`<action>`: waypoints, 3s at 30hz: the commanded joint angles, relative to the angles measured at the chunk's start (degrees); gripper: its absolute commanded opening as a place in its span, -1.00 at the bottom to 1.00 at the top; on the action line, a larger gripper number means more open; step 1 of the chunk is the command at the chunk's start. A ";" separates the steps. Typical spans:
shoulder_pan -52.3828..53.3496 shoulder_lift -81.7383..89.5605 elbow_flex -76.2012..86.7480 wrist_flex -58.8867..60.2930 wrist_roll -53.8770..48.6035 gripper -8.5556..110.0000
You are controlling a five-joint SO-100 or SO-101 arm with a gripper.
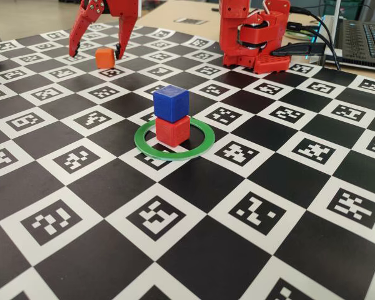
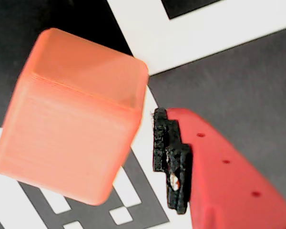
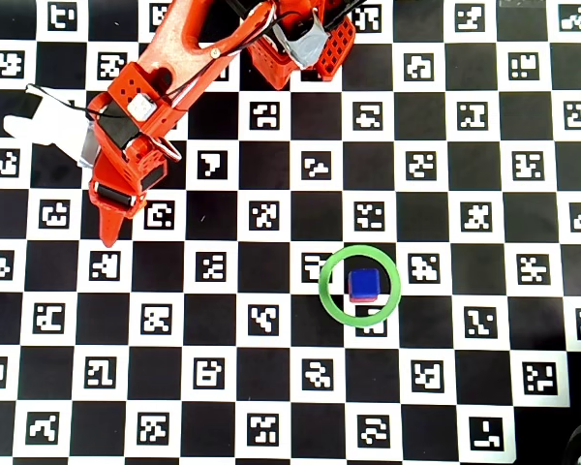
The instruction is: Grab the red cube then put it in the green circle then put the blue cube on top and finally the orange cube on top
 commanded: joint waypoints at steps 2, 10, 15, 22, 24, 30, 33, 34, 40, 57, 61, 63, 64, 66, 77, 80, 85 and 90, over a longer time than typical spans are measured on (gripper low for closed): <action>-0.44 0.18 -2.46 0.88 4.39 -0.08; -0.62 -0.09 -2.90 0.09 12.04 -0.09; -0.53 0.09 -2.99 -1.23 15.29 -0.10; -0.53 0.09 -3.08 -2.20 17.84 -0.10; -0.44 0.18 -2.99 -2.37 18.28 -0.11; -0.44 0.26 -2.72 -2.55 18.37 -0.25; -0.35 0.44 -2.64 -2.64 18.46 -0.45; -0.35 0.44 -2.55 -2.64 18.46 -0.52; -0.26 1.05 -1.93 -2.99 19.16 -0.71; -13.18 2.72 -47.72 36.91 11.07 -0.73; -23.73 3.34 -50.98 43.77 10.46 -0.73; -29.09 3.34 -52.12 45.88 12.13 -0.73; -31.73 3.34 -52.56 46.67 13.18 -0.73; -37.00 3.25 -52.65 47.46 15.38 -0.73; -56.34 -1.05 -48.87 44.91 28.65 -0.73; -58.80 -2.11 -47.81 42.63 32.34 -0.72; -60.38 -3.43 -46.67 39.29 36.83 -0.72; -61.17 -4.92 -44.56 37.09 37.53 -0.72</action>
